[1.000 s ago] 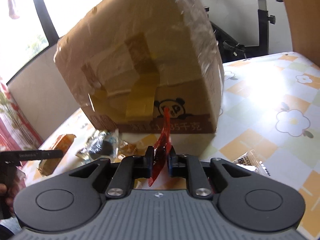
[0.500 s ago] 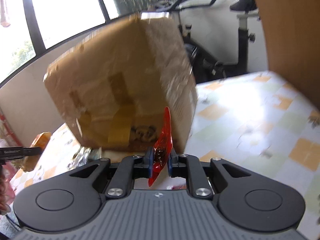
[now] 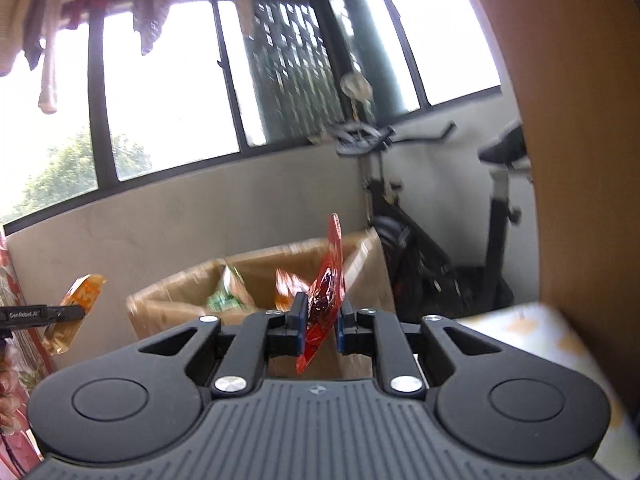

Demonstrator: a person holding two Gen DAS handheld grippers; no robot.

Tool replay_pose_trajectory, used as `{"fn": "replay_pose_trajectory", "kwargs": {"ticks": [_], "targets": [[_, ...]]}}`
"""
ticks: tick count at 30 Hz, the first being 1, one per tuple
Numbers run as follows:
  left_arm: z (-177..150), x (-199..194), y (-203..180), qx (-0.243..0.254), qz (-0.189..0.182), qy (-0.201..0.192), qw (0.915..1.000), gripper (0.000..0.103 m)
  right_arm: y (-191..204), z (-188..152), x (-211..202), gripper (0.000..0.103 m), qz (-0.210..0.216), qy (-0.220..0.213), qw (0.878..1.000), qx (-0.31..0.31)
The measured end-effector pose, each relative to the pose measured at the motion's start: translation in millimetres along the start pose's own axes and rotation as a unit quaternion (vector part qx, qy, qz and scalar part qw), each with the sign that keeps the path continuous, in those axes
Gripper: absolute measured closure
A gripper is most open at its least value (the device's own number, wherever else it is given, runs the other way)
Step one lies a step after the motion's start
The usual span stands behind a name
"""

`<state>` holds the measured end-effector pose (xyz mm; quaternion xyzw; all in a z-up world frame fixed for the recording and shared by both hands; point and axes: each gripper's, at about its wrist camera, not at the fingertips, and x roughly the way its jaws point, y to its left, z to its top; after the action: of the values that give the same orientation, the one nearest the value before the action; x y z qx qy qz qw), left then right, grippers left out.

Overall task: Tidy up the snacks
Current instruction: 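Lift both held snacks and carry them over the box, then open both tools to drop the snacks into the box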

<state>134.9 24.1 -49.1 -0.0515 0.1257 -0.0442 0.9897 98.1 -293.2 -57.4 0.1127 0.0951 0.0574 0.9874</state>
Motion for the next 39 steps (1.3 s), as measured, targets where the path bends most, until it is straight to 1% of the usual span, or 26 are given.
{"fn": "replay_pose_trajectory", "kwargs": {"ticks": [2,5,7,10,12,14,17,21,22,23,24,25,26,29,30,31,33,35,36,37,39], "targets": [[11.3,5.4,-12.8,0.003,-0.015,-0.009,0.9998,0.063,6.9,12.6,13.3,0.088,0.015,0.000,1.000,-0.009],[21.7,28.3,-28.1,0.016,-0.026,-0.010,0.9995,0.063,21.6,27.5,41.5,0.088,0.036,0.013,0.999,-0.039],[27.9,48.8,-36.6,0.017,-0.041,0.001,0.9990,0.063,31.7,31.7,63.6,0.088,0.049,0.027,0.997,-0.054],[35.1,80.7,-47.8,0.001,-0.069,0.029,0.9972,0.063,41.9,28.7,97.8,0.088,0.059,0.059,0.995,-0.058],[35.4,98.2,-57.2,0.001,-0.084,0.042,0.9956,0.063,44.5,23.1,118.4,0.088,0.058,0.083,0.993,-0.057],[33.0,116.4,-66.0,0.004,-0.089,0.058,0.9943,0.063,46.3,15.4,135.0,0.088,0.056,0.107,0.991,-0.057],[28.3,142.6,-76.5,-0.007,-0.102,0.086,0.9910,0.063,46.6,5.2,152.9,0.088,0.044,0.136,0.988,-0.057],[17.8,162.8,-74.5,-0.027,-0.124,0.118,0.9849,0.063,43.7,0.9,161.8,0.087,0.029,0.154,0.986,-0.048],[16.5,170.0,-74.9,-0.030,-0.131,0.123,0.9833,0.062,43.7,0.0,162.4,0.087,0.029,0.156,0.986,-0.048],[14.5,175.1,-75.6,-0.032,-0.139,0.126,0.9817,0.055,44.3,0.6,164.1,0.087,0.029,0.159,0.986,-0.049],[12.8,178.9,-74.4,-0.035,-0.143,0.128,0.9808,0.049,44.8,0.2,165.3,0.084,0.028,0.163,0.985,-0.053],[11.5,177.9,-73.3,-0.038,-0.143,0.127,0.9808,0.039,46.2,0.6,165.3,0.078,0.026,0.165,0.984,-0.057],[10.2,179.1,-72.2,-0.040,-0.141,0.124,0.9813,0.034,46.3,0.2,165.1,0.074,0.024,0.166,0.984,-0.059],[9.3,169.6,-66.3,-0.035,-0.137,0.113,0.9834,0.030,44.7,1.7,159.0,0.058,0.014,0.165,0.984,-0.056],[8.9,167.3,-64.6,-0.031,-0.133,0.112,0.9843,0.029,43.5,2.2,155.2,0.048,0.012,0.160,0.985,-0.055],[8.9,163.7,-62.4,-0.026,-0.128,0.108,0.9855,0.026,43.1,2.7,150.7,0.042,0.008,0.154,0.987,-0.055],[9.9,154.3,-57.3,-0.013,-0.117,0.095,0.9885,0.022,42.1,3.7,141.8,0.041,0.005,0.143,0.988,-0.059],[11.4,144.6,-53.7,0.008,-0.102,0.082,0.9914,0.018,41.4,4.0,132.2,0.028,0.005,0.133,0.989,-0.067],[11.0,139.7,-51.3,0.016,-0.095,0.078,0.9923,0.017,41.7,3.9,126.3,0.016,0.002,0.125,0.990,-0.070],[10.8,135.3,-48.1,0.022,-0.088,0.075,0.9930,0.015,41.7,3.8,120.1,0.014,-0.001,0.116,0.991,-0.072],[8.4,125.0,-41.0,0.031,-0.073,0.070,0.9943,0.015,39.4,4.1,108.3,0.013,-0.001,0.102,0.992,-0.075]]}}
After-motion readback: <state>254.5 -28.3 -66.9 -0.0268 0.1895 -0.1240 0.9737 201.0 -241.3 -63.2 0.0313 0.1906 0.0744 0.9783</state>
